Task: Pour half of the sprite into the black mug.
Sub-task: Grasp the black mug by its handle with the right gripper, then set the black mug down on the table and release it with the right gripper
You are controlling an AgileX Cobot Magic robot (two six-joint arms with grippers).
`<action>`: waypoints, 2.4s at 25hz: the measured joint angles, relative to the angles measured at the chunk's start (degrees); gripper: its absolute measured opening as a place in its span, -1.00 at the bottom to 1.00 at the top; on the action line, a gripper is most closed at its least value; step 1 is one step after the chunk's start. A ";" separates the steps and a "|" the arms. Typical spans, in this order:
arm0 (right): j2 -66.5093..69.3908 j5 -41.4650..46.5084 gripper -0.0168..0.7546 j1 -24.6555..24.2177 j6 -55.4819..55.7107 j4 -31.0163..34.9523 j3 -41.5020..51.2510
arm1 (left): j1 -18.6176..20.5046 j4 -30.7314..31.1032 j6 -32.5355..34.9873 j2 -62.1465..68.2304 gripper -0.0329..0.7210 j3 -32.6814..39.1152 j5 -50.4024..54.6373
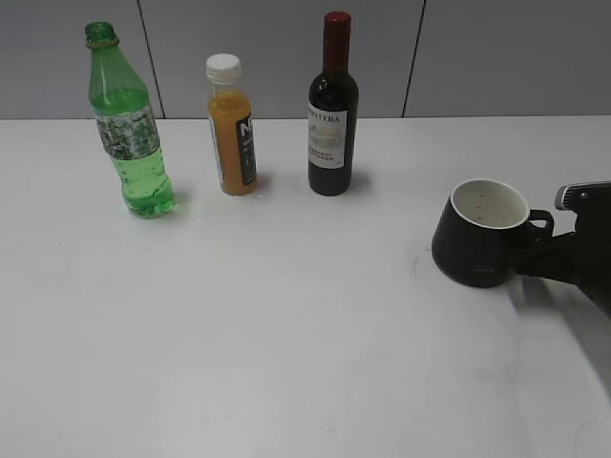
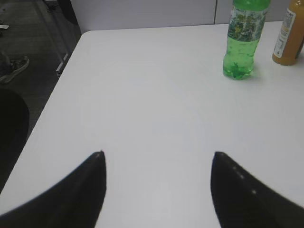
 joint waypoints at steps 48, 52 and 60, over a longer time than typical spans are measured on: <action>-0.83 0.60 -0.84 -1.55 2.54 -10.77 -0.65 | 0.00 0.00 0.00 0.00 0.48 0.00 0.00; -3.86 2.77 -0.87 -1.55 4.87 -17.86 -0.33 | 0.00 0.00 0.00 0.00 0.48 0.00 0.00; -10.45 2.73 -0.87 -1.55 11.63 -29.11 -0.28 | 0.00 0.00 0.00 0.00 0.48 0.00 0.00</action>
